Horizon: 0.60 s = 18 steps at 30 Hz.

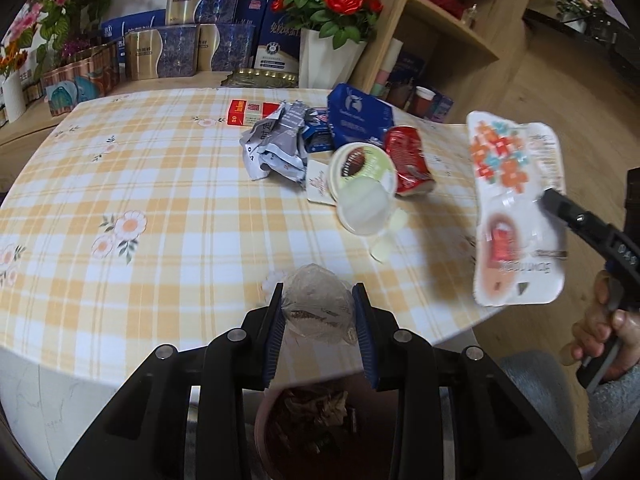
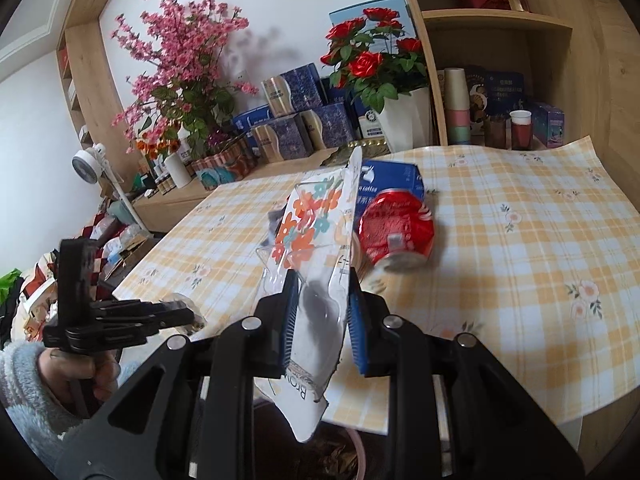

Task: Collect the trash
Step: 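Lower the blister pack and clear plastic piece into the brown bin and release both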

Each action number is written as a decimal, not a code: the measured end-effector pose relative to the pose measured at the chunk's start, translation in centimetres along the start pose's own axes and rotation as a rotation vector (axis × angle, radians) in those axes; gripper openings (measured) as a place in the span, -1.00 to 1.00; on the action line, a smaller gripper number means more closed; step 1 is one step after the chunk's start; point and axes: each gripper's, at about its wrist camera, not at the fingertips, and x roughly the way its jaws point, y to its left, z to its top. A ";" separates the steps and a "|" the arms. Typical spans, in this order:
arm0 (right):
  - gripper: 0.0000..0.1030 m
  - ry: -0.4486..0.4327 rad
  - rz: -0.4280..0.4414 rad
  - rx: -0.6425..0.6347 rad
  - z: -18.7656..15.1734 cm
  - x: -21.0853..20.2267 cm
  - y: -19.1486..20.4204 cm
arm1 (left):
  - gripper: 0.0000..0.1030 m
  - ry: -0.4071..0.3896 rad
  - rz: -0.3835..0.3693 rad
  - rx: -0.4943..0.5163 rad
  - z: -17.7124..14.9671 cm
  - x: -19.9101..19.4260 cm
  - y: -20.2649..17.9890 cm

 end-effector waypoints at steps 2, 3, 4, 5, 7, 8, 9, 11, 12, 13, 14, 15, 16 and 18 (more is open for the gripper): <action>-0.49 0.015 -0.002 -0.014 -0.8 -0.5 0.8 | -0.38 -0.006 -0.014 -0.010 -0.8 -1.3 -0.2; -0.49 0.023 0.001 -0.019 -1.2 -0.7 1.1 | -0.38 -0.010 -0.017 -0.012 -1.1 -1.8 -0.4; -0.49 0.035 0.005 -0.025 -1.7 -0.9 1.5 | -0.38 -0.015 -0.020 -0.012 -1.5 -2.4 -0.5; -0.49 0.047 0.008 -0.030 -2.3 -1.1 2.0 | -0.38 -0.022 -0.021 -0.008 -1.9 -3.1 -0.7; -0.49 0.068 0.013 -0.040 -3.2 -1.2 2.6 | -0.38 -0.029 -0.017 0.001 -2.6 -4.1 -0.9; -0.49 0.084 0.017 -0.048 -3.9 -1.3 3.1 | -0.38 -0.033 -0.014 0.004 -3.0 -4.6 -1.0; -0.49 0.094 0.021 -0.054 -4.3 -1.3 3.4 | -0.38 -0.035 -0.013 0.005 -3.3 -4.9 -1.1; -0.49 0.126 0.030 -0.069 -5.7 -1.3 4.4 | -0.38 -0.033 -0.016 0.004 -4.1 -5.6 -1.2; -0.49 0.141 0.032 -0.079 -6.3 -1.3 4.9 | -0.38 -0.033 -0.017 0.002 -4.5 -5.8 -1.2; -0.49 0.163 0.035 -0.091 -7.1 -1.2 5.5 | -0.38 -0.032 -0.017 0.001 -4.7 -6.0 -1.1; -0.49 0.179 0.041 -0.096 -7.7 -1.1 5.9 | -0.38 -0.031 -0.017 0.000 -5.0 -6.2 -1.1; -0.49 0.202 0.051 -0.098 -8.6 -0.9 6.3 | -0.38 -0.030 -0.016 -0.001 -5.3 -6.3 -1.0; -0.49 0.221 0.058 -0.100 -9.2 -0.7 6.6 | -0.38 -0.029 -0.016 -0.002 -5.5 -6.4 -0.9; -0.49 0.268 0.072 -0.105 -10.3 -0.1 7.2 | -0.38 -0.028 -0.017 -0.005 -5.9 -6.6 -0.8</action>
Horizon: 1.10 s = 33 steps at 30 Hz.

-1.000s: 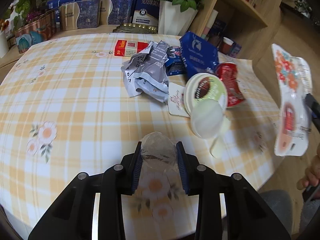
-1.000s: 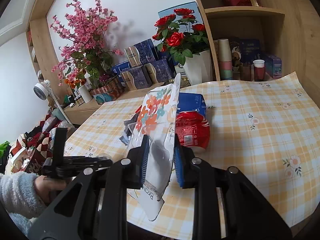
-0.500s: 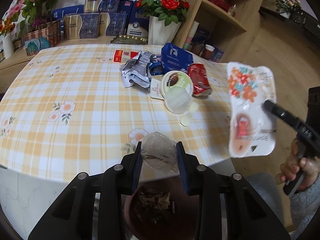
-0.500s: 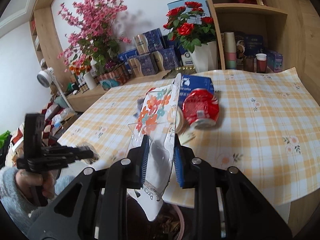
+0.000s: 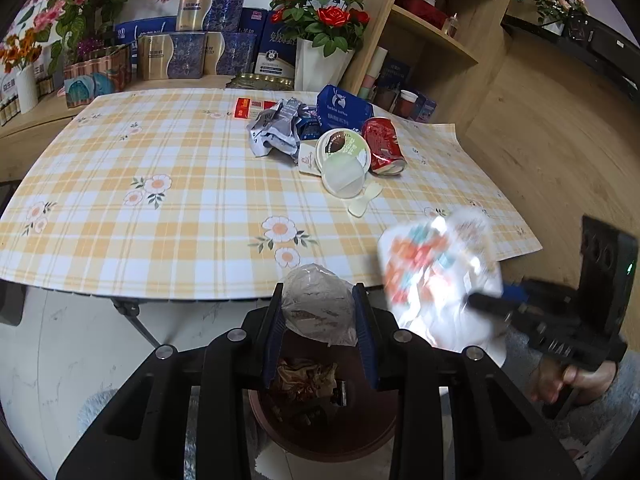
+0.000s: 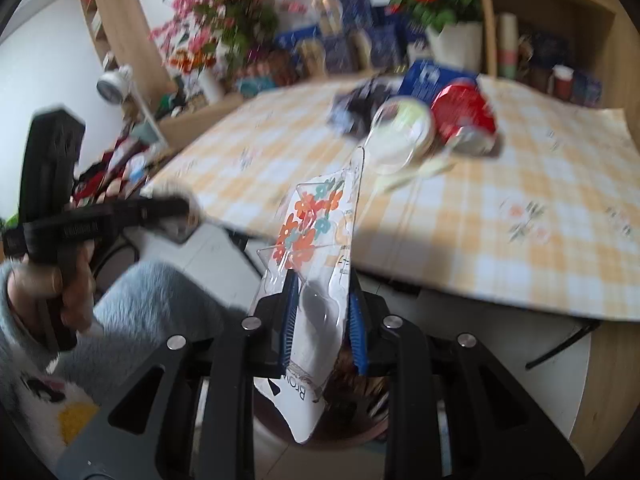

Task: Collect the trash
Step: 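Lower the blister pack and clear plastic piece into the brown bin and release both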

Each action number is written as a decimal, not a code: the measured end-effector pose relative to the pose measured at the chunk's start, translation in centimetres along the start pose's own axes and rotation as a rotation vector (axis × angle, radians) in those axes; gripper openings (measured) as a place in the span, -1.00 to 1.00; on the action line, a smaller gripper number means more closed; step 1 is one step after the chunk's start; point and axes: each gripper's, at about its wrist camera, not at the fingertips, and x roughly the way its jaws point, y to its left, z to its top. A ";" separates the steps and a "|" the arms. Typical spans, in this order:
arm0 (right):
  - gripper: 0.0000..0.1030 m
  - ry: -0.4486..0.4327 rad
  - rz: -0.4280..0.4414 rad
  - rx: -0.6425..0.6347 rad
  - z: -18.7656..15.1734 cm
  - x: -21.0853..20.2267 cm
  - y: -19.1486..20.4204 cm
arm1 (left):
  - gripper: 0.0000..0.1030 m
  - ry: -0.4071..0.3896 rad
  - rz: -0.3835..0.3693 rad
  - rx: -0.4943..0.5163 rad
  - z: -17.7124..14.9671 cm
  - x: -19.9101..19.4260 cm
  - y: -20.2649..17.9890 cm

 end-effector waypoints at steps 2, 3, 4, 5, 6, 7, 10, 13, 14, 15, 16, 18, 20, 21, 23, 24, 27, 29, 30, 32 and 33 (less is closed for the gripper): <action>-0.49 0.062 0.010 -0.021 -0.8 1.2 0.8 | -0.38 -0.001 0.000 -0.002 -0.3 -0.2 0.1; -0.49 0.084 0.011 -0.034 -1.1 1.8 1.1 | -0.38 -0.003 0.001 -0.002 -0.4 -0.3 0.2; -0.49 0.115 0.016 -0.043 -1.5 2.4 1.3 | -0.37 -0.004 0.002 -0.003 -0.4 -0.4 0.2; -0.49 0.131 0.017 -0.047 -1.7 2.9 1.5 | -0.38 -0.005 0.002 -0.005 -0.5 -0.5 0.3; -0.49 0.149 0.020 -0.049 -2.0 3.4 1.7 | -0.38 -0.007 0.001 -0.008 -0.6 -0.5 0.4; -0.49 0.174 0.020 -0.047 -2.2 4.0 1.7 | -0.38 -0.008 0.002 -0.011 -0.6 -0.6 0.5; -0.49 0.232 0.003 -0.046 -2.7 5.7 1.7 | -0.38 -0.009 0.008 -0.017 -0.8 -0.7 0.8; -0.49 0.276 -0.015 -0.043 -3.0 7.2 1.3 | -0.38 -0.004 0.010 -0.023 -1.0 -0.6 1.1; -0.49 0.287 -0.021 -0.040 -3.1 7.5 1.1 | -0.38 -0.002 0.011 -0.024 -1.1 -0.6 1.2; -0.49 0.298 -0.028 -0.036 -3.2 7.9 1.0 | -0.38 0.001 0.012 -0.025 -1.2 -0.5 1.4; -0.49 0.310 -0.033 -0.029 -3.4 8.3 0.8 | -0.38 0.003 0.013 -0.026 -1.2 -0.4 1.4; -0.48 0.318 -0.045 -0.017 -3.5 8.6 0.5 | -0.38 0.009 0.014 -0.026 -1.4 -0.2 1.5; -0.43 0.324 -0.041 0.009 -3.7 9.0 0.1 | -0.38 0.015 0.014 -0.026 -1.5 0.0 1.6; -0.36 0.319 -0.040 0.021 -3.8 9.0 -0.1 | -0.38 0.017 0.014 -0.026 -1.6 0.1 1.6; -0.12 0.303 -0.030 0.038 -3.9 8.8 -0.4 | -0.38 0.022 0.014 -0.023 -1.7 0.3 1.6; -0.05 0.293 -0.030 0.038 -3.9 8.6 -0.4 | -0.38 0.023 0.014 -0.021 -1.7 0.4 1.6; 0.25 0.243 -0.038 0.031 -3.3 7.7 -0.6 | -0.38 0.031 0.010 -0.012 -1.9 0.8 1.5; 0.54 0.190 -0.038 0.030 -2.9 6.8 -0.9 | -0.38 0.038 0.005 -0.003 -2.1 1.2 1.4; 0.61 0.167 -0.040 0.026 -2.7 6.4 -1.0 | -0.38 0.044 0.002 0.004 -2.2 1.5 1.2; 0.82 0.111 -0.053 0.004 -2.2 5.4 -1.3 | -0.38 0.064 -0.008 0.020 -2.5 2.3 1.0; 0.83 0.084 -0.066 -0.011 -2.0 4.9 -1.4 | -0.38 0.073 -0.010 0.028 -2.7 2.6 0.8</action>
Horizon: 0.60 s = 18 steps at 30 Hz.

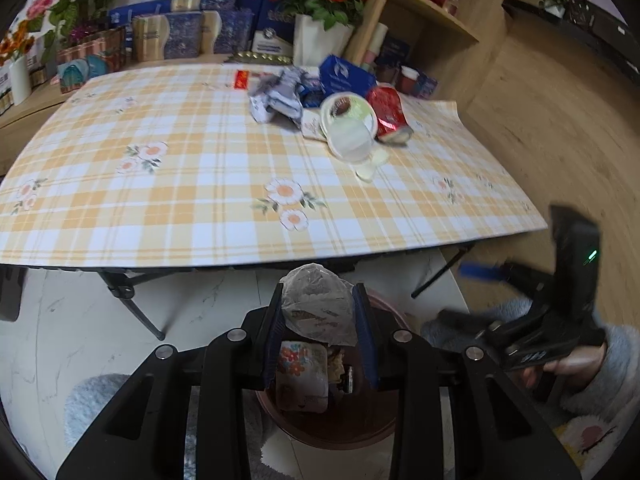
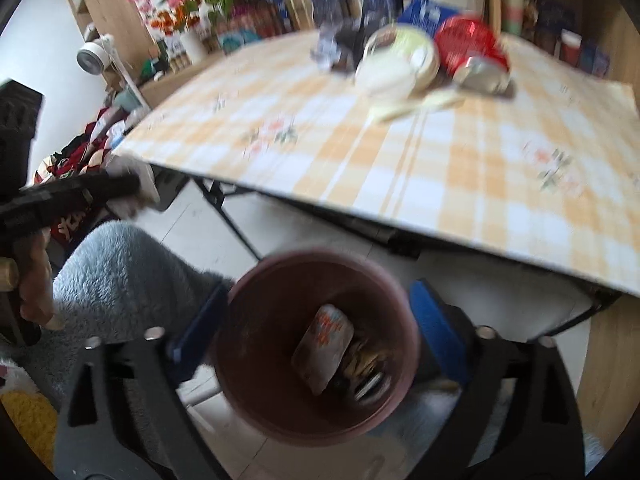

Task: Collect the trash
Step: 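Lower the blister pack and clear plastic piece into the brown bin and release both, then raise both open grippers from the bin back over the table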

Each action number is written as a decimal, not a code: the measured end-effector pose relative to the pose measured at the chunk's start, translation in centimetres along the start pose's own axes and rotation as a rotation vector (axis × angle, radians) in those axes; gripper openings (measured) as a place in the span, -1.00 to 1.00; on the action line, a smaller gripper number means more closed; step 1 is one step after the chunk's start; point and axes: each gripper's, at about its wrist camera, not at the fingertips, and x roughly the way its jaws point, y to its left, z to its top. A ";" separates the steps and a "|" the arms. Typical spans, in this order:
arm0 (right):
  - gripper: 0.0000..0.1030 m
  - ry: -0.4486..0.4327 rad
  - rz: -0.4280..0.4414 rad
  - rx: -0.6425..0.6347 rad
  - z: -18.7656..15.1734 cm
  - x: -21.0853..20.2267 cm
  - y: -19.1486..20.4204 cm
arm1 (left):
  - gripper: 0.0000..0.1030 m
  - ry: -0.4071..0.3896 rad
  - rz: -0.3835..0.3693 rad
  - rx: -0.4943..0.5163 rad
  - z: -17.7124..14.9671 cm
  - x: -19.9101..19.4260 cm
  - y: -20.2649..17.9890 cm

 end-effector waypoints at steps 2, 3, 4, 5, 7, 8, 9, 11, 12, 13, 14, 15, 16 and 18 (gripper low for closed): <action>0.88 -0.055 -0.046 -0.035 0.3 -1.2 -0.4 | -0.37 0.021 -0.004 0.021 -0.3 0.8 -0.4; 0.88 -0.079 -0.073 -0.048 0.4 -1.7 -0.5 | -0.37 0.036 -0.005 0.036 -0.5 1.4 -0.8; 0.88 -0.115 -0.106 -0.057 0.4 -2.4 -0.7 | -0.37 0.048 -0.005 0.047 -0.7 1.8 -1.0; 0.88 -0.134 -0.113 -0.049 0.6 -2.7 -0.8 | -0.37 0.057 -0.008 0.054 -0.8 2.2 -1.2; 0.88 -0.187 -0.108 0.002 0.8 -3.5 -1.7 | -0.37 0.086 -0.012 0.069 -1.3 3.2 -1.6; 0.88 -0.205 -0.112 0.021 0.8 -3.8 -2.1 | -0.37 0.100 -0.011 0.080 -1.5 3.6 -1.8; 0.88 -0.219 -0.121 0.040 0.8 -4.0 -2.4 | -0.37 0.109 -0.010 0.088 -1.7 3.9 -1.9; 0.88 -0.221 -0.139 0.049 0.7 -4.2 -2.8 | -0.37 0.127 -0.008 0.102 -2.1 4.5 -2.2; 0.88 -0.218 -0.145 0.048 0.7 -4.1 -2.7 | -0.37 0.138 -0.008 0.109 -2.3 4.8 -2.3; 0.88 -0.213 -0.147 0.049 0.6 -4.0 -2.8 | -0.37 0.146 -0.006 0.117 -2.4 5.0 -2.4; 0.89 -0.211 -0.148 0.053 0.5 -4.0 -3.0 | -0.37 0.154 -0.004 0.124 -2.5 5.2 -2.5; 0.88 -0.211 -0.148 0.057 0.4 -4.2 -3.1 | -0.37 0.166 -0.004 0.130 -2.7 5.5 -2.6; 0.88 -0.211 -0.150 0.065 0.4 -4.2 -3.3 | -0.37 0.178 -0.002 0.134 -2.8 5.8 -2.7; 0.89 -0.215 -0.150 0.080 0.3 -4.2 -3.5 | -0.37 0.195 0.003 0.141 -3.0 6.2 -2.8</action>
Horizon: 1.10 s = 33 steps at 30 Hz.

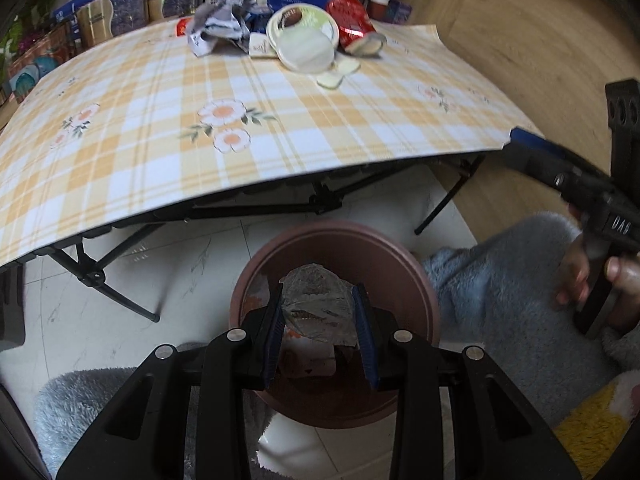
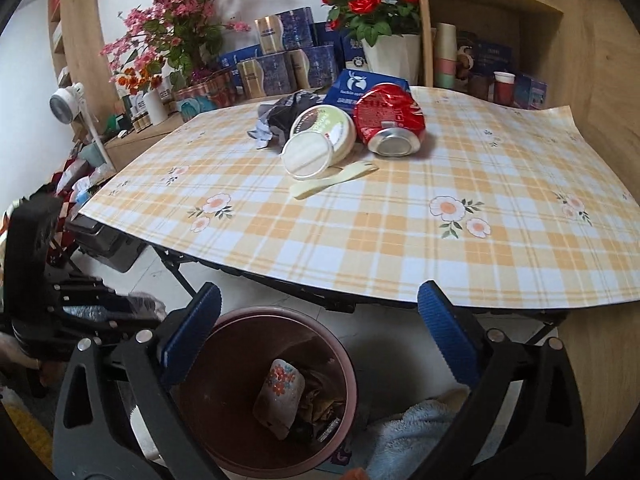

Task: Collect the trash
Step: 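Raise both open grippers from the bin back over the table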

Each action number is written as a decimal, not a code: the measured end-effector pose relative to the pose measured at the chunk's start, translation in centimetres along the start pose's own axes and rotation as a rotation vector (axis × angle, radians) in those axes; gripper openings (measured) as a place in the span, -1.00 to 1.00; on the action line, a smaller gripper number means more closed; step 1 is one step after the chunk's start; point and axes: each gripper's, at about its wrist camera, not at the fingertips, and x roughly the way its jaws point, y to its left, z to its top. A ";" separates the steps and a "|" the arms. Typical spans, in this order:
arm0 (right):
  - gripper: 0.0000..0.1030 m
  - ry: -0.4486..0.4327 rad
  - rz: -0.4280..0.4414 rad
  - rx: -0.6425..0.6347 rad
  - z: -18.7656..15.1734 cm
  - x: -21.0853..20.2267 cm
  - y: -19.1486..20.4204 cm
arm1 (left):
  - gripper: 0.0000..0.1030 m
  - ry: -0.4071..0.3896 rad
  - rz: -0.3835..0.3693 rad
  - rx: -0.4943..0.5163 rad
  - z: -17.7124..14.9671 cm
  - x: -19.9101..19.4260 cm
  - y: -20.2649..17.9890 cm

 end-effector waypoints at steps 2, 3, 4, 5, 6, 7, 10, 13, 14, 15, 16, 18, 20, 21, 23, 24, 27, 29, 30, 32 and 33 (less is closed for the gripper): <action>0.88 -0.003 0.002 0.017 -0.1 0.0 -0.2 | -0.37 0.010 0.002 0.006 0.0 0.3 0.0; 0.88 -0.004 0.002 0.023 -0.1 0.0 -0.4 | -0.36 0.010 0.003 0.010 0.0 0.3 -0.1; 0.88 -0.004 0.004 0.031 -0.1 0.0 -0.5 | -0.36 0.011 0.002 0.011 -0.1 0.3 -0.1; 0.88 -0.004 0.004 0.036 -0.2 0.0 -0.6 | -0.36 0.012 0.002 0.013 -0.1 0.3 -0.1; 0.88 -0.002 0.004 0.039 -0.2 0.0 -0.7 | -0.36 0.013 0.004 0.015 -0.1 0.3 -0.1; 0.88 0.000 0.005 0.042 -0.2 0.1 -0.7 | -0.36 0.014 0.006 0.017 -0.1 0.3 -0.2; 0.88 0.003 0.005 0.041 -0.2 0.1 -0.7 | -0.34 0.013 0.011 0.027 -0.2 0.4 -0.3; 0.88 0.001 0.004 0.043 -0.2 0.1 -0.7 | -0.20 0.004 0.016 0.039 -0.1 0.2 -0.6; 0.88 0.002 0.005 0.043 -0.2 0.1 -0.7 | -0.05 -0.004 0.019 0.044 -0.1 0.1 -0.7; 0.88 0.002 0.004 0.044 -0.2 0.1 -0.7 | 0.05 -0.010 0.022 0.046 -0.1 -0.1 -0.7; 0.88 0.003 0.002 0.048 -0.2 0.2 -0.7 | 0.21 -0.018 0.025 0.047 -0.1 -0.2 -0.8; 0.89 0.003 -0.003 0.053 -0.1 0.2 -0.8 | 0.42 -0.039 0.042 0.046 0.0 -0.6 -0.8; 0.89 -0.002 -0.010 0.057 0.0 0.1 -0.9 | 0.67 -0.068 0.058 0.032 0.3 -1.2 -0.6; 0.89 -0.004 -0.014 0.060 0.0 0.1 -0.9 | 0.71 -0.089 0.076 0.017 0.5 -1.6 -0.4; 0.89 -0.006 -0.021 0.071 0.1 0.0 -1.1 | 0.76 -0.128 0.093 -0.004 0.9 -2.4 -0.1; 0.89 -0.006 -0.022 0.079 0.2 -0.1 -1.2 | 0.77 -0.153 0.092 -0.016 1.3 -2.9 0.2; 0.89 -0.017 -0.024 0.100 0.6 -0.3 -1.4 | 0.81 -0.216 0.111 -0.040 2.2 -4.1 0.8; 0.89 -0.027 -0.021 0.105 1.0 -0.5 -1.4 | 0.83 -0.249 0.128 -0.049 2.8 -4.8 1.1; 0.89 -0.031 -0.019 0.103 1.3 -0.6 -1.4 | 0.84 -0.272 0.138 -0.056 3.2 -5.2 1.4; 0.89 -0.041 -0.016 0.093 1.9 -0.8 -1.4 | 0.86 -0.313 0.156 -0.074 3.9 -6.1 2.1; 0.89 -0.044 -0.015 0.088 2.2 -0.8 -1.4 | 0.87 -0.326 0.162 -0.081 4.2 -6.3 2.4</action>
